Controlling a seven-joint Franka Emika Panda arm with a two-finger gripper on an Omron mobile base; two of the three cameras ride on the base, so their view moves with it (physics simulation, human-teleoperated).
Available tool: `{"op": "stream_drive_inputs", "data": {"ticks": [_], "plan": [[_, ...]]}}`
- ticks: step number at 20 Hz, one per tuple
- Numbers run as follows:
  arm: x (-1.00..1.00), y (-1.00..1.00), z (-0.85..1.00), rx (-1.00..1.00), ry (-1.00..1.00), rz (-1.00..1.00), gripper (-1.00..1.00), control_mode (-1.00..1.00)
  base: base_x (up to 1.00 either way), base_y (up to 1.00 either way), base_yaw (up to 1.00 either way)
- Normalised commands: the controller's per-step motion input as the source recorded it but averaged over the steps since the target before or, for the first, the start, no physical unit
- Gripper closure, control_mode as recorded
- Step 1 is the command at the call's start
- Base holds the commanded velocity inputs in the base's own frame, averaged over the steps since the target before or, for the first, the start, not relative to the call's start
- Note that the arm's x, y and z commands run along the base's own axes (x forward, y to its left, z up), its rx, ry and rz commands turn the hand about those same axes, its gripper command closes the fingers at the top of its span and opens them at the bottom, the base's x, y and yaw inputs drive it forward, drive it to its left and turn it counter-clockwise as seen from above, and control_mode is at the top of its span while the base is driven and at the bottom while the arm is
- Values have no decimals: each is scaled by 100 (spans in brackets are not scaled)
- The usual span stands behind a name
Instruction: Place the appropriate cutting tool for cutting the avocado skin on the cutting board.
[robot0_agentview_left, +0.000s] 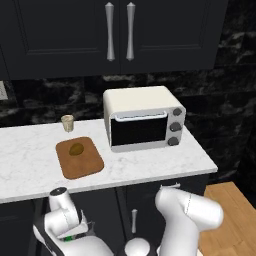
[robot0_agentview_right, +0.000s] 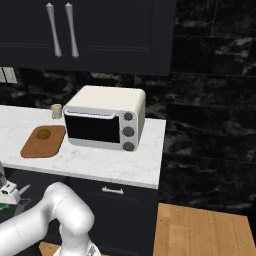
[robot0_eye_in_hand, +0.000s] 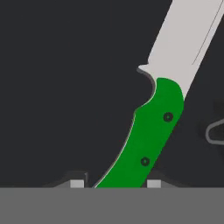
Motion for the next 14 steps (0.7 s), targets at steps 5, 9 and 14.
{"op": "stream_drive_inputs", "data": {"ticks": [5, 9, 14], "plan": [[-57, -5, 24, 4, -5, -3, 100, -100, 0, 0, 0], [-99, -11, 91, 0, -21, -5, 100, -100, 0, 0, 0], [-96, 0, 100, -1, -28, -3, 100, -100, 0, 0, 0]]}}
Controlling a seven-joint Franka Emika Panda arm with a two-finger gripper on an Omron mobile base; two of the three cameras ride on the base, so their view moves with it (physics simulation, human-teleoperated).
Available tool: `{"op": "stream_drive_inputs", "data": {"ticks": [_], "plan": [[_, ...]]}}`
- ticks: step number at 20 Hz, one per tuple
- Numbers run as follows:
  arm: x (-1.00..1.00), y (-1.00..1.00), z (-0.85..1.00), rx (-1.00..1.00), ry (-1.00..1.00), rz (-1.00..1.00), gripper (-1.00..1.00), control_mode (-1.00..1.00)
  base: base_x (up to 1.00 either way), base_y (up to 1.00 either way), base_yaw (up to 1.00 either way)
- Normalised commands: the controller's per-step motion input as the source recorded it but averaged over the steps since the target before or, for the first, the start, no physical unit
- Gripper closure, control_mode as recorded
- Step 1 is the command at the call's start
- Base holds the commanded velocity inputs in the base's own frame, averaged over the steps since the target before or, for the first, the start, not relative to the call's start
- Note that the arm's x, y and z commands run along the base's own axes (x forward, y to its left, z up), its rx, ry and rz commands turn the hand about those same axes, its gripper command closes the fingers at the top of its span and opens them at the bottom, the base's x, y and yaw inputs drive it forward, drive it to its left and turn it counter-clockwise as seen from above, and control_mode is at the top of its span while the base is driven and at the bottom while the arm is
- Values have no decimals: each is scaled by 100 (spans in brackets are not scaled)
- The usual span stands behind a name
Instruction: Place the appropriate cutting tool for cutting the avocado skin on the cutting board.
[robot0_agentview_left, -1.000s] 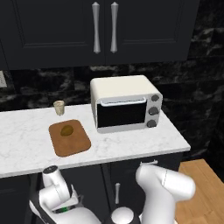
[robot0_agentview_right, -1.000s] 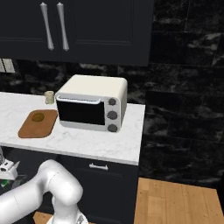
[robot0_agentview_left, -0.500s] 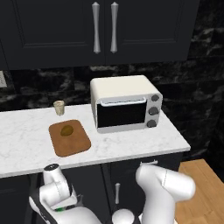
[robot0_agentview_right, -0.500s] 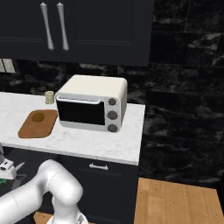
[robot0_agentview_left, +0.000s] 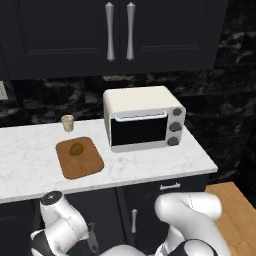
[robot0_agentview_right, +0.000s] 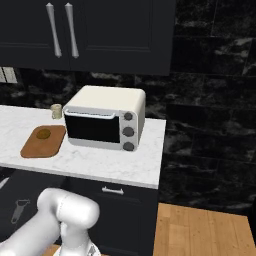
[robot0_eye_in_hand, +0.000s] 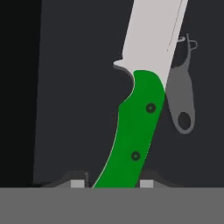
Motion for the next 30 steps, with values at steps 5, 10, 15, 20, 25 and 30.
{"op": "stream_drive_inputs", "data": {"ticks": [5, 10, 15, 20, 25, 30], "plan": [[-56, 0, 100, -5, -25, -3, 100, -100, 0, 0, 0], [0, 0, 100, -8, -19, -6, 100, -100, 0, 0, 0], [69, 0, 100, -7, -4, -9, 100, -100, 0, 0, 0], [99, 0, 87, -4, 0, -10, 100, -100, 0, 0, 0], [94, 0, 20, -1, 0, -14, 100, -100, 0, 0, 0], [97, 0, 0, 0, 1, -12, 100, -100, 0, 0, 0]]}}
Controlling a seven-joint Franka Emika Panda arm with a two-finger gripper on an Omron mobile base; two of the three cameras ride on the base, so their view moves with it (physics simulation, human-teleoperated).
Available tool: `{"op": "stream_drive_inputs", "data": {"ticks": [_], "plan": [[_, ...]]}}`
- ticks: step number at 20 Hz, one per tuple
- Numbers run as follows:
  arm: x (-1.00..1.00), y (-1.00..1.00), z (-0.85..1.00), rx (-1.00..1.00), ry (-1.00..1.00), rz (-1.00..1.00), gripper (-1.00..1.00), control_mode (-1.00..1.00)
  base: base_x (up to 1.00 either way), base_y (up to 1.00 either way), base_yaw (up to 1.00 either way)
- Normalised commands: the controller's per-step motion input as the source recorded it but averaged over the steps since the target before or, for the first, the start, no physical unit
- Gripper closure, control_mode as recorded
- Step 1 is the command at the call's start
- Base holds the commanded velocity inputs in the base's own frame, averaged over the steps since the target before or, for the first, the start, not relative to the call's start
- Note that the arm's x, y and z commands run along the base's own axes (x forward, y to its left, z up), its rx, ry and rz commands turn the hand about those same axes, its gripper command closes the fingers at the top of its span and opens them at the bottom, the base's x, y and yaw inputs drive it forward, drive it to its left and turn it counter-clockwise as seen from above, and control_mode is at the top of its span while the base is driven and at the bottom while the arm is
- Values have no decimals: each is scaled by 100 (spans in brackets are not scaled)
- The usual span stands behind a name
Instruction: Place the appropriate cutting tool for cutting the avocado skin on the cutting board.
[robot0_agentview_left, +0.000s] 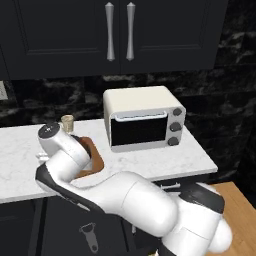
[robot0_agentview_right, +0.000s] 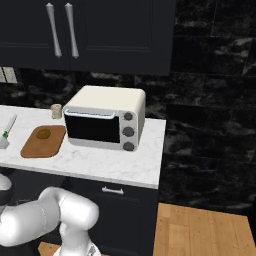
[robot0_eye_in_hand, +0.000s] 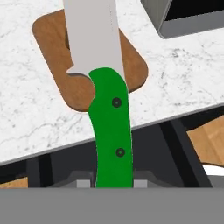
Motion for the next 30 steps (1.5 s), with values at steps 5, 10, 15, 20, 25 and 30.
{"op": "stream_drive_inputs", "data": {"ticks": [5, 10, 15, 20, 25, 30], "plan": [[91, -1, -20, 0, 9, -6, 100, -100, 0, 0, 0], [71, -2, -48, 0, 3, -3, 100, -100, 0, 0, 0], [45, -4, -55, 1, 2, 0, 100, -100, 0, 0, 0], [25, -10, -47, 2, 0, 0, 100, -100, 0, 0, 0], [11, -6, -55, 1, 0, 0, 100, -100, 0, 0, 0], [8, 0, -64, 0, 0, 0, -100, -100, 0, 0, 0]]}}
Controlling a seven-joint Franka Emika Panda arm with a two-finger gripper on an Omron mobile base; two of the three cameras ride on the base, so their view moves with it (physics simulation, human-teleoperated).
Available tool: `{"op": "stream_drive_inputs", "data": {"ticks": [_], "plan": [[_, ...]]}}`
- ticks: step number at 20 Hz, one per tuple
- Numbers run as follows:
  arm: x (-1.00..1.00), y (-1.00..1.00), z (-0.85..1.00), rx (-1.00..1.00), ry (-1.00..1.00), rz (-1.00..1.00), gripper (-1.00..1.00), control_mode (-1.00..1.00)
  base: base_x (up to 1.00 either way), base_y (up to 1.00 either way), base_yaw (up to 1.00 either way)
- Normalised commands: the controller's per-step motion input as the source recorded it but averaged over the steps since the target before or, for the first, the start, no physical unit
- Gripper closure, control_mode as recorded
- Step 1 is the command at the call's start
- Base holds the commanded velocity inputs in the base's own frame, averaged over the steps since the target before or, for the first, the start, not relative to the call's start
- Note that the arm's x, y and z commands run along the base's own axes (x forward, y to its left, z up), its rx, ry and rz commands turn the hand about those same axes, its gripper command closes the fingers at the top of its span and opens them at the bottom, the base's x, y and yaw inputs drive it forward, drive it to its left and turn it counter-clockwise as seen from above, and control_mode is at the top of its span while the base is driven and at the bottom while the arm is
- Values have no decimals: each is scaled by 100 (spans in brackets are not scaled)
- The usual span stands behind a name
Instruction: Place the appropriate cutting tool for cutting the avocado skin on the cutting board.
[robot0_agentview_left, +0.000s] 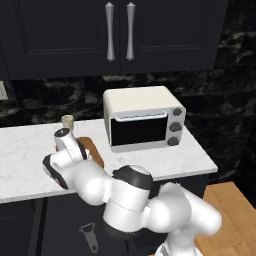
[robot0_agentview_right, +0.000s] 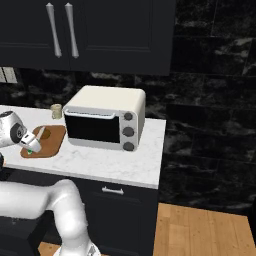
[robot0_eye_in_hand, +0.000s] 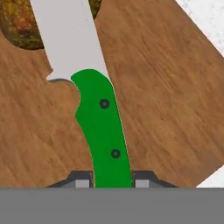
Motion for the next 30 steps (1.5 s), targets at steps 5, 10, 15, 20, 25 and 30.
{"op": "stream_drive_inputs", "data": {"ticks": [5, 10, 15, 20, 25, 30], "plan": [[1, -13, -28, 3, 0, 0, -100, -100, 0, 0, 0], [-41, -28, 32, 2, -4, 0, -100, -100, 0, 0, 0], [-89, -20, 73, 0, -13, 0, -100, -100, 0, 0, 0], [-88, -31, 76, 0, -11, 0, -100, -100, 0, 0, 0], [-49, -93, 42, 6, -7, 0, -100, -100, 0, 0, 0], [-29, -100, 17, 17, 0, 0, -100, -100, 0, 0, 0]]}}
